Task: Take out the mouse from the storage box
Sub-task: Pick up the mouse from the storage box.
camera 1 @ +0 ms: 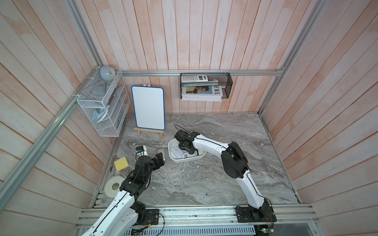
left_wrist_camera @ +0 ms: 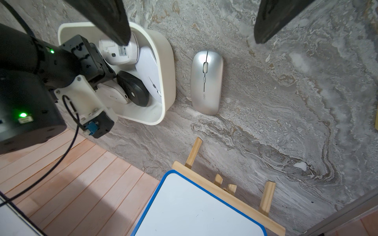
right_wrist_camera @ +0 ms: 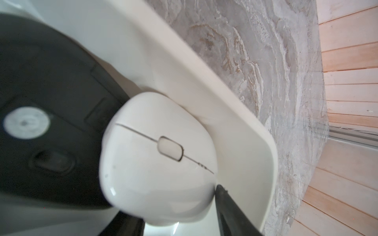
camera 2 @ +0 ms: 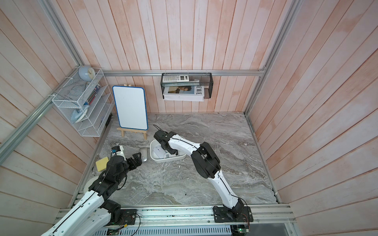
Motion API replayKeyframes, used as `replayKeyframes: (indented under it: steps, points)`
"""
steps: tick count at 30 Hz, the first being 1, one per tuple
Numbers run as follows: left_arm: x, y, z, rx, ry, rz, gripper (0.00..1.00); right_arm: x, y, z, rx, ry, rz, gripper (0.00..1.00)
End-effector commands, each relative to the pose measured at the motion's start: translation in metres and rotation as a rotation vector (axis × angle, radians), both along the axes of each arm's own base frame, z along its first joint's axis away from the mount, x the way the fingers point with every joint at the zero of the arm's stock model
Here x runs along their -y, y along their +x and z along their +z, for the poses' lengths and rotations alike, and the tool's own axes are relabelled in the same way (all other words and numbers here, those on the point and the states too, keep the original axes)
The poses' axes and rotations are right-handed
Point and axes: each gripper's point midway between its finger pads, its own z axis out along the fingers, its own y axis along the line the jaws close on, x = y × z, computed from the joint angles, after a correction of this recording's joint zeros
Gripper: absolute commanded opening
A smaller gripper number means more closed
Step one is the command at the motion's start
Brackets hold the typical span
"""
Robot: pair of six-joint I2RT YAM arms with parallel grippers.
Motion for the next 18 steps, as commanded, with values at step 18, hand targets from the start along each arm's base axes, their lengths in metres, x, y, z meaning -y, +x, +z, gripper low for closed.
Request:
replayKeyframes:
  steps: [18]
  points:
    - [0.0,0.002,-0.005,0.003,0.015,-0.008,1.0,-0.005,0.018,-0.006,0.034,0.018,0.066,0.53]
